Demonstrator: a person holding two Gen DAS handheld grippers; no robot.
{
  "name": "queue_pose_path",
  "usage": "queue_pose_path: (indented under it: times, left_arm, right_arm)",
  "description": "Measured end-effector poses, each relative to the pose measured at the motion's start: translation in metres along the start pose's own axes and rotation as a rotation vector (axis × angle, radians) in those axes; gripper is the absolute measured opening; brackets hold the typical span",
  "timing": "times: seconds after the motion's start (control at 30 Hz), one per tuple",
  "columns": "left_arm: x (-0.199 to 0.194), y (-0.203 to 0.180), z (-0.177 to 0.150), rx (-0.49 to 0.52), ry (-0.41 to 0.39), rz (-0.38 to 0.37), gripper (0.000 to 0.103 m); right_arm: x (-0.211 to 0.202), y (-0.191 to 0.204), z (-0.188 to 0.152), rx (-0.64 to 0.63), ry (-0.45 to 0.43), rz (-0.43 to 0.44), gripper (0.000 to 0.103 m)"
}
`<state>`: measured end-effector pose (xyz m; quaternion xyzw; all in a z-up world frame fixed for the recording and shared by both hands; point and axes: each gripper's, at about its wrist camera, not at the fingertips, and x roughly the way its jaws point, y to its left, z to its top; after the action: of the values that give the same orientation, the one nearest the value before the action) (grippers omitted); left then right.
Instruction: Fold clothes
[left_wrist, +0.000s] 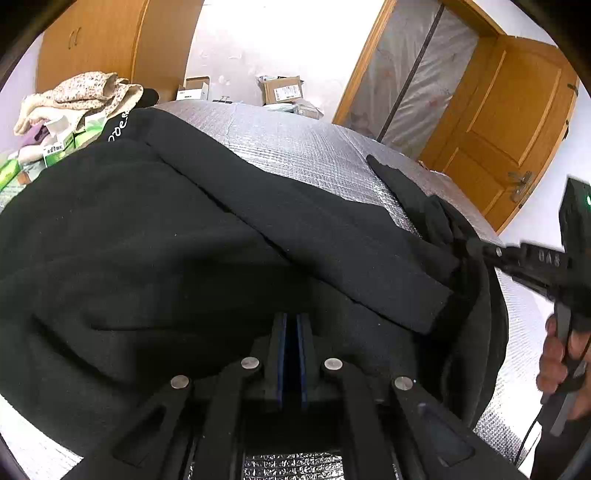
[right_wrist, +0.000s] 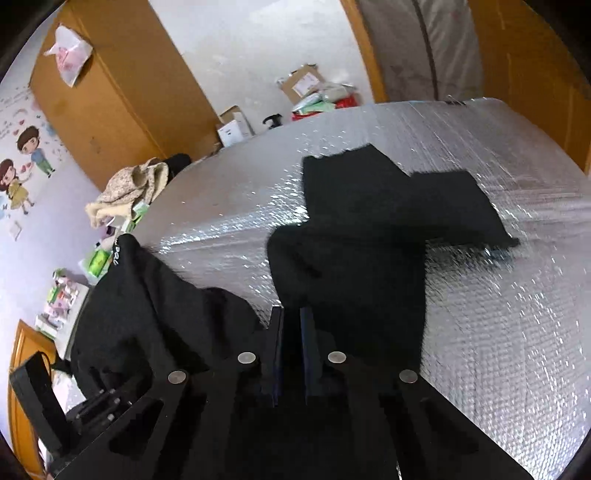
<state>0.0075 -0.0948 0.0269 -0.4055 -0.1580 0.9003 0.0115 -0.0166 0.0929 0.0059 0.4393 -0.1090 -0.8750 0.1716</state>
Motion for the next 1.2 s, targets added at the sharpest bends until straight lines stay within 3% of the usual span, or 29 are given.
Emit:
queue_pose_path:
  times: [0.23,0.4,0.57,0.7,0.77,0.9,0.97,1.0,1.13,1.2]
  left_arm:
    - [0.004,-0.001,0.003,0.008,0.001,0.003,0.005]
    - [0.002,0.000,0.005,0.024,0.008,0.000,0.005]
    - [-0.002,0.005,0.004,0.019,0.010,-0.030,0.005]
    - [-0.003,0.008,0.002,0.013,0.007,-0.041,0.005]
    - [-0.003,0.006,0.002,0.018,0.005,-0.036,0.005]
    - [-0.001,0.003,0.002,0.015,0.004,-0.038,0.005]
    - [-0.001,0.003,0.002,0.010,0.004,-0.043,0.005]
    - [-0.001,0.004,0.003,0.009,0.003,-0.045,0.005]
    - [0.000,0.005,0.004,0.010,0.003,-0.046,0.005]
    - [0.000,0.003,0.005,0.013,0.002,-0.042,0.005]
  right_arm:
    - [-0.050,-0.022,-0.025,0.047,-0.093,0.033,0.007]
    - [-0.101,-0.030,-0.037,0.053,-0.196,0.004,0.007]
    - [-0.109,-0.053,-0.069,0.103,-0.117,-0.056,0.005]
    - [-0.094,-0.071,-0.117,0.178,0.061,-0.094,0.001]
    - [-0.096,-0.079,-0.128,0.215,0.076,-0.068,0.000]
    - [-0.121,-0.092,-0.113,0.284,-0.049,-0.040,0.011]
    - [-0.125,-0.098,-0.096,0.309,-0.112,-0.018,0.035]
    - [-0.124,-0.101,-0.089,0.314,-0.128,-0.003,0.038]
    - [-0.090,-0.099,-0.059,0.263,-0.075,0.035,0.039]
    - [-0.060,-0.103,-0.048,0.242,-0.010,0.010,0.040]
